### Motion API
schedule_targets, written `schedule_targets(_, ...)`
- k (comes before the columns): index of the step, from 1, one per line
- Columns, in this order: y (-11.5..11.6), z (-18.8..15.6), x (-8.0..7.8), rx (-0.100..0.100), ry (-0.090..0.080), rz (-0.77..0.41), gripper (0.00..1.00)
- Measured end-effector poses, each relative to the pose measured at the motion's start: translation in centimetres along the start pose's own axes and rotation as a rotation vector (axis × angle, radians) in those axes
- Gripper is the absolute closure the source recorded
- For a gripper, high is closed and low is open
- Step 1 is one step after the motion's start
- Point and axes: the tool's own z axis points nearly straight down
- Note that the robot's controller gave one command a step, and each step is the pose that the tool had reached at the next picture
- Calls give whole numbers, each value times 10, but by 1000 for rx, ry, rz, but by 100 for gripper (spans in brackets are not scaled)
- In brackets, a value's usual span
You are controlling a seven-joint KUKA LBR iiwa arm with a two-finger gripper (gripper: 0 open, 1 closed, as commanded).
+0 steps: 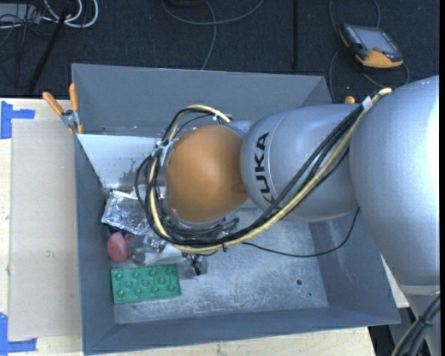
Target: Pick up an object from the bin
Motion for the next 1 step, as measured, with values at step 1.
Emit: schedule_targets(1, 63, 22, 6, -3, 2, 37, 0)
